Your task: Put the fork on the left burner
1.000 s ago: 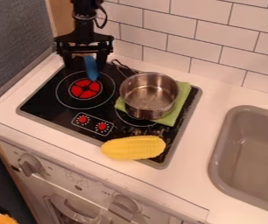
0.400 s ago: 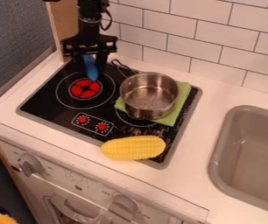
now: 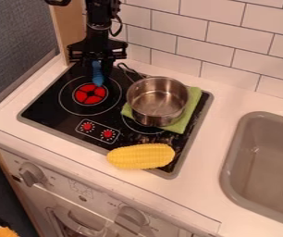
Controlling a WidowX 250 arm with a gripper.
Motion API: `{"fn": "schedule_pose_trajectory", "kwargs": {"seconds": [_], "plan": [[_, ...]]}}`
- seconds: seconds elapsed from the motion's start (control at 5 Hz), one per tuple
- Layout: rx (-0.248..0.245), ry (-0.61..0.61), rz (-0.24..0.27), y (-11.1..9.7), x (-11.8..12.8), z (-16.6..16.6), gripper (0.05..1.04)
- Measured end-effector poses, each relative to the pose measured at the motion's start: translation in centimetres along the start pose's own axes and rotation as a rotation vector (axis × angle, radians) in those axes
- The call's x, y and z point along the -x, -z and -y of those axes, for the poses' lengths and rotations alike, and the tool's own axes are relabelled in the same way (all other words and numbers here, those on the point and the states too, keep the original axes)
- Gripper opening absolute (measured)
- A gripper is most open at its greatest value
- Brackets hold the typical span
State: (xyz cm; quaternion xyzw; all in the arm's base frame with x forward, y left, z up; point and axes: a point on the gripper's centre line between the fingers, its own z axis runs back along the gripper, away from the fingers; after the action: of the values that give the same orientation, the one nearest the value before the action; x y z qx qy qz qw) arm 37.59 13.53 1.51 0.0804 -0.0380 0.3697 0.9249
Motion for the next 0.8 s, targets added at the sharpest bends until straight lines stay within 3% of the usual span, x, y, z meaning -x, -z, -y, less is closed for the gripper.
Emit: {"fn": "schedule_pose_trajectory", "kwargs": {"seconds": [0.2,0.4,0.6,0.8], "plan": [[0.022,0.055,0.005,-1.3,1.3,-0.5,0.409],[0.085,0.098,0.038,-4.0,2.8,-2.0,0.409],[0.146,0.177,0.009,-4.8,5.2,-5.0,0.409],[0.193,0.311,-0.065,-3.7,7.4,-7.1,0.409]]}}
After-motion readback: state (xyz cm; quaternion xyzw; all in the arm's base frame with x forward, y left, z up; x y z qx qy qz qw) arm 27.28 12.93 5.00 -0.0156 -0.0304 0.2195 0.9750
